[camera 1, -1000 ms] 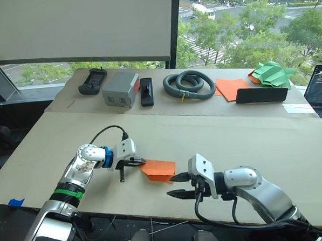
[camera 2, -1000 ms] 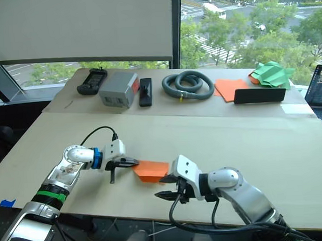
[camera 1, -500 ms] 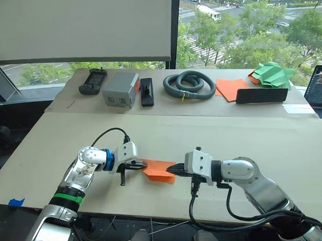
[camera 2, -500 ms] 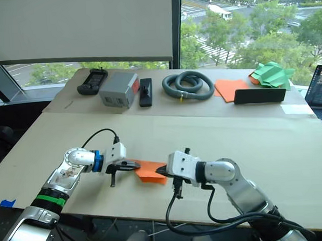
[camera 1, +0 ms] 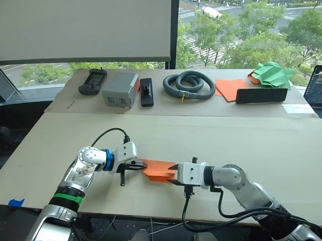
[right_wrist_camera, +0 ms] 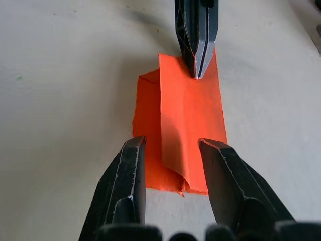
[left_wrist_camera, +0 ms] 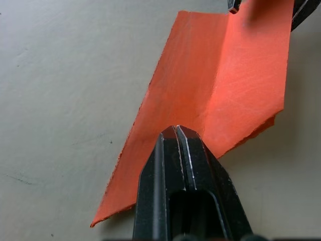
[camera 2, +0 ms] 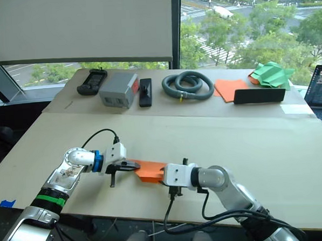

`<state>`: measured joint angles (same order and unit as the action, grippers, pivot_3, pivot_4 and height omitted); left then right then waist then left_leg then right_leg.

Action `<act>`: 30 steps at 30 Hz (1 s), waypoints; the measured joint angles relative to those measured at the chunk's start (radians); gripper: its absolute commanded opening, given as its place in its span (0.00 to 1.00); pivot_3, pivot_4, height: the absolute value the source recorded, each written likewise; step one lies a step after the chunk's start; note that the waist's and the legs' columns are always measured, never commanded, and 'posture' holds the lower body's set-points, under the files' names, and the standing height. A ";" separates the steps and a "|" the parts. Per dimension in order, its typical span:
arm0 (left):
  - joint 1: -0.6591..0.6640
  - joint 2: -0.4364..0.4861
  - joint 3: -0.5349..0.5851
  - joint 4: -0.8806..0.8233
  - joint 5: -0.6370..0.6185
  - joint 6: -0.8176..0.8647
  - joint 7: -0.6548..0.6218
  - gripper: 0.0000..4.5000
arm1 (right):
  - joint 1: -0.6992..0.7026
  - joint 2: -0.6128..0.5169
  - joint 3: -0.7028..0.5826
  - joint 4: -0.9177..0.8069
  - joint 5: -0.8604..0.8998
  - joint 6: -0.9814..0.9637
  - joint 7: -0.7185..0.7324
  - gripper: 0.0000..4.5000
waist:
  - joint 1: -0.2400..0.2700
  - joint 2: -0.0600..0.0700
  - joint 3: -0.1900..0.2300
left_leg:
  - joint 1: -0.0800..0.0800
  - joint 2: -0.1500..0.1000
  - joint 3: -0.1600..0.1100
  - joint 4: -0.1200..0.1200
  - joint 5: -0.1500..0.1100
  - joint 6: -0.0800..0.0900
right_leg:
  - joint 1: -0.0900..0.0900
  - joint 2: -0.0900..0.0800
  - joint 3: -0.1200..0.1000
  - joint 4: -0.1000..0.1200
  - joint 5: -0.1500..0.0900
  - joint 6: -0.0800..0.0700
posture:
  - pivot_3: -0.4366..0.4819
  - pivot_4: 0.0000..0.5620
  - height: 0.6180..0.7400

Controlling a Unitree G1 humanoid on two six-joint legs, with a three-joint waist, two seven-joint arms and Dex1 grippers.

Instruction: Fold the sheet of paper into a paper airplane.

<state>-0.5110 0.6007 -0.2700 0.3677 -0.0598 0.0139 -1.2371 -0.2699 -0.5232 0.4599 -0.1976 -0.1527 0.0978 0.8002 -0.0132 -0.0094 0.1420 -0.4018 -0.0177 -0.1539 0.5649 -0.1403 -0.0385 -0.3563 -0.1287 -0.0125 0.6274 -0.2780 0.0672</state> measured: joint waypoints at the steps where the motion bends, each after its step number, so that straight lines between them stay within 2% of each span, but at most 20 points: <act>1: 0.000 0.000 0.000 0.000 0.000 0.001 0.000 0.00 | 0.000 0.006 0.000 0.006 -0.001 0.000 -0.003 0.36 | 0.000 0.000 0.000 | 0.000 0.000 0.000 0.000 0.000 0.000 | 0.000 0.000 0.000 0.000 0.000 0.000 | 0.48 0.27 0.69; 6: 0.000 0.002 0.000 0.000 0.000 0.003 -0.001 0.00 | -0.005 0.020 -0.003 0.035 0.001 0.000 0.002 0.01 | 0.000 0.000 0.000 | 0.001 0.000 0.000 0.000 0.000 0.000 | 0.001 0.000 0.000 0.000 0.000 0.000 | 0.48 0.27 0.69; 14: 0.000 0.010 -0.001 0.000 0.009 -0.013 -0.004 0.00 | -0.046 0.069 -0.035 0.052 0.051 0.055 0.033 0.01 | -0.003 0.000 0.000 | 0.003 0.000 0.000 -0.001 0.000 0.000 | 0.001 0.000 0.000 0.000 0.000 -0.001 | 0.48 0.27 0.69; 23: 0.002 0.013 0.000 -0.003 0.012 -0.012 -0.005 0.00 | -0.121 0.131 -0.053 0.130 0.112 0.304 0.065 0.01 | -0.005 0.000 0.000 | 0.003 0.000 -0.001 -0.001 0.000 0.000 | 0.000 0.000 0.000 0.002 0.000 -0.001 | 0.48 0.27 0.69; 30: 0.008 0.019 0.012 -0.014 0.011 0.014 0.003 0.00 | -0.161 0.149 -0.050 0.172 0.136 0.369 0.071 0.01 | -0.011 0.000 0.000 | 0.004 0.000 -0.001 -0.002 0.000 -0.001 | 0.000 0.000 0.001 0.002 -0.001 -0.001 | 0.48 0.27 0.69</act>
<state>-0.5029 0.6197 -0.2577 0.3541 -0.0493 0.0278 -1.2346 -0.4307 -0.3741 0.4098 -0.0255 -0.0168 0.4666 0.8714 -0.0240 -0.0089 0.1417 -0.3976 -0.0176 -0.1548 0.5632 -0.1408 -0.0391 -0.3562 -0.1285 -0.0120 0.6293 -0.2786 0.0663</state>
